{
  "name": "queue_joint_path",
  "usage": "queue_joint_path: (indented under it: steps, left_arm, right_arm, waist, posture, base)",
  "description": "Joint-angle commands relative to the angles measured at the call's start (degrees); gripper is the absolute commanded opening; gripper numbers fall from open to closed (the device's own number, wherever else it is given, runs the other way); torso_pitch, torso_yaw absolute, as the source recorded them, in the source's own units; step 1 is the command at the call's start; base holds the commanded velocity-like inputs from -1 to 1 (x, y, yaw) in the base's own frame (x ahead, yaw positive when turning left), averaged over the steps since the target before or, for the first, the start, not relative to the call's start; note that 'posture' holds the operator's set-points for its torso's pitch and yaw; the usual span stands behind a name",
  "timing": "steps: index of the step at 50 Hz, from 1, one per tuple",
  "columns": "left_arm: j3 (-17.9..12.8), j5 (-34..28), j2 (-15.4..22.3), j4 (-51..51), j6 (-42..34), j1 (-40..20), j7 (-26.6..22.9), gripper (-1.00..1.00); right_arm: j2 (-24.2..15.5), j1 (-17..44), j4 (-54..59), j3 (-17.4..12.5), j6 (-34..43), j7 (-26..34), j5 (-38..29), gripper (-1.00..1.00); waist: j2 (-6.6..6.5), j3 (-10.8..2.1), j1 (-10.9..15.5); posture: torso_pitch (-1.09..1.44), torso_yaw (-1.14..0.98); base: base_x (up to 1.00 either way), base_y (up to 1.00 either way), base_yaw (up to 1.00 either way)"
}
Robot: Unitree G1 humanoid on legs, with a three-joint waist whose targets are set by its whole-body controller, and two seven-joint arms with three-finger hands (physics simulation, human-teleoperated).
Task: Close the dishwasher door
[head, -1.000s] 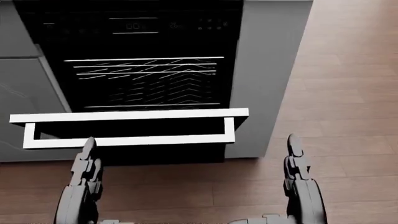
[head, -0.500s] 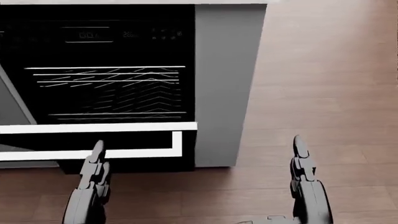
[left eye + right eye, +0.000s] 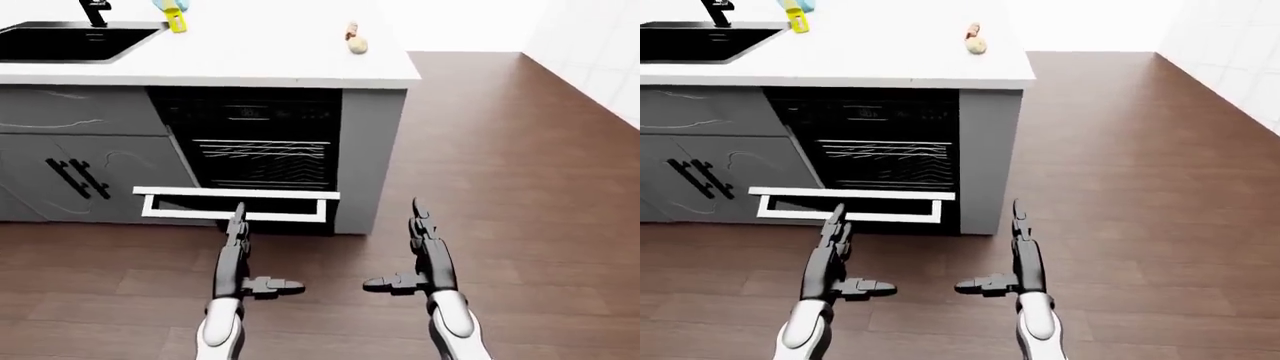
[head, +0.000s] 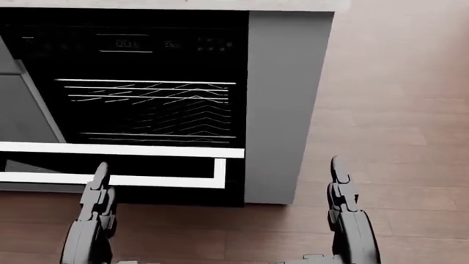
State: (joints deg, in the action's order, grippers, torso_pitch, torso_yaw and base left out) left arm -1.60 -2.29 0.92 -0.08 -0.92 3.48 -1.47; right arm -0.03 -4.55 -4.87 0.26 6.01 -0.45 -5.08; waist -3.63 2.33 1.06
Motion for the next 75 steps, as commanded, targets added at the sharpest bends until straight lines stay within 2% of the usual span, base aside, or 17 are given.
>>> queue_joint_path:
  steps: [1,4,9,13,17,19,20,22,31,37,52,61,65,67,68,70,75]
  left_arm:
    - [0.7,0.1,-0.3,-2.9,1.8,-1.0,-0.1,1.00]
    - [0.7,0.1,-0.2,-2.7,1.9,-1.0,-0.1,1.00]
    - [0.6,0.2,-0.2,-2.9,1.9,-0.9,-0.1,1.00]
    - [0.7,0.2,-0.3,-2.7,2.2,-0.8,-0.2,1.00]
    - [0.9,0.0,-0.3,-2.4,2.5,-0.7,-0.2,1.00]
    - [0.9,0.1,-0.3,-2.7,2.2,-0.7,-0.2,1.00]
    - [0.9,0.1,-0.3,-2.8,2.2,-0.7,-0.2,1.00]
    - [1.1,-0.1,-0.4,-2.6,2.3,-0.6,-0.1,1.00]
    - [1.4,-0.2,-0.5,-2.9,2.2,-0.4,-0.1,1.00]
    - [1.4,-0.4,-0.4,-2.3,2.5,-0.5,0.0,1.00]
    - [1.5,-0.5,-0.5,-2.9,2.4,-0.2,0.0,1.00]
    - [1.7,-0.5,-0.5,-3.3,2.2,0.1,-0.1,1.00]
    - [1.7,-0.6,-0.6,-3.0,2.4,0.0,0.0,1.00]
    - [1.6,-0.5,-0.5,-2.7,2.5,-0.2,0.0,1.00]
    - [1.6,-0.5,-0.5,-2.8,2.5,-0.2,0.0,1.00]
    - [1.5,-0.5,-0.5,-2.5,2.6,-0.3,0.0,1.00]
    - [1.6,-0.5,-0.5,-2.7,2.6,-0.2,0.0,1.00]
  right_arm:
    - [-0.5,0.8,-2.0,-1.0,-1.9,-0.3,0.1,1.00]
    - [-0.5,0.8,-1.9,-0.9,-2.1,-0.2,0.1,1.00]
    - [-0.5,0.7,-1.6,-0.9,-2.3,-0.2,0.1,1.00]
    - [-0.4,0.4,-2.2,-0.8,-2.1,-0.2,0.1,1.00]
    - [-0.4,0.6,-1.8,-0.7,-2.2,-0.3,0.1,1.00]
    - [-0.4,0.7,-2.0,-0.7,-2.0,-0.3,0.1,1.00]
    - [-0.5,0.6,-2.2,-0.7,-1.9,-0.2,0.0,1.00]
    - [-0.5,0.6,-2.3,-0.7,-1.9,-0.2,0.1,1.00]
    - [-0.6,0.8,-3.3,-0.8,-1.0,-0.1,-0.1,1.00]
    - [-0.5,-0.2,-3.4,-0.7,-2.1,0.0,0.0,1.00]
    - [-0.4,-0.5,-3.5,-0.6,-2.1,0.0,0.0,1.00]
    - [-0.5,-0.5,-4.4,-0.6,-1.5,0.2,0.0,1.00]
    - [-0.5,-0.5,-4.6,-0.7,-1.4,0.2,0.1,1.00]
    - [-0.4,-0.5,-4.4,-0.7,-1.5,0.2,0.1,1.00]
    - [-0.4,-0.5,-4.5,-0.7,-1.5,0.2,0.1,1.00]
    - [-0.4,-0.6,-4.3,-0.7,-1.8,0.2,0.2,1.00]
    - [-0.4,-1.0,-4.5,-0.7,-2.0,0.2,0.3,1.00]
  waist:
    - [-0.79,-0.97,-0.4]
    - [-0.72,-1.60,0.0]
    - [1.32,-1.33,0.3]
    - [3.74,-1.52,0.4]
    - [7.87,-2.26,0.2]
    - [6.24,-1.52,-0.4]
    - [6.20,-1.09,-0.2]
    - [5.60,-1.52,-0.6]
    - [6.84,-1.02,-2.1]
    - [6.45,-1.79,-2.7]
    - [5.38,-1.34,-1.6]
    - [3.53,-1.19,-1.3]
    - [1.56,-1.06,-1.2]
    - [0.24,-1.88,-1.4]
    - [1.21,-1.65,-0.9]
    - [-0.08,-0.84,-0.7]
    - [0.94,-1.40,0.0]
  posture:
    - [0.00,0.00]
    - [0.00,0.00]
    - [0.00,0.00]
    - [0.00,0.00]
    - [0.00,0.00]
    - [0.00,0.00]
    - [0.00,0.00]
    - [0.00,0.00]
    - [0.00,0.00]
    - [0.00,0.00]
    - [0.00,0.00]
    - [0.00,0.00]
    - [0.00,0.00]
    - [0.00,0.00]
    - [0.00,0.00]
    - [0.00,0.00]
    - [0.00,0.00]
  base:
    - [0.00,-0.31,0.00]
    - [0.00,-0.32,0.00]
    - [0.00,-0.32,0.00]
    - [0.00,-0.34,0.00]
    - [0.00,-0.46,0.00]
    - [0.00,-0.52,0.00]
    - [0.00,-0.51,0.00]
    - [0.00,-0.32,0.00]
    - [0.00,-0.01,0.00]
    - [0.00,0.00,0.01]
    - [0.00,0.00,0.20]
    - [0.00,0.00,0.20]
    - [0.00,0.00,0.21]
    - [0.00,0.00,0.21]
    - [0.00,0.00,0.21]
    - [0.00,0.00,0.21]
    - [0.00,0.00,0.20]
